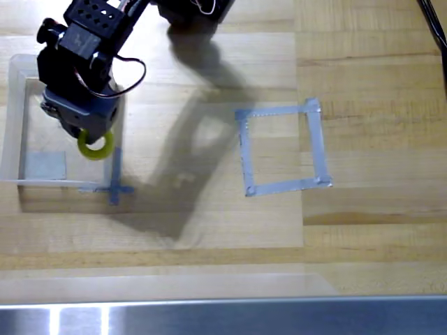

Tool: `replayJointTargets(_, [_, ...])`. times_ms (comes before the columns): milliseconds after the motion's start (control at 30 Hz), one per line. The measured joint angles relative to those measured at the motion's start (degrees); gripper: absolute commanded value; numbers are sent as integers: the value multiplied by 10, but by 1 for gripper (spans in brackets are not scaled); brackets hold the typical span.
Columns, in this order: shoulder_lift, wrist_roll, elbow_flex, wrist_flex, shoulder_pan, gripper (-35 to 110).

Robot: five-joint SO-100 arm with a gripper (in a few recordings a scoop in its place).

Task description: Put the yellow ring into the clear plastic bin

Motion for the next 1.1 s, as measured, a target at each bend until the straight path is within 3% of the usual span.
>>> replayJointTargets(333, [-99,-33,-40,0,122,0])
replayJointTargets(767, [-173,-40,-8,-6,131,0])
replayJointTargets(1100, [-206,-40,-7,-102,134,0])
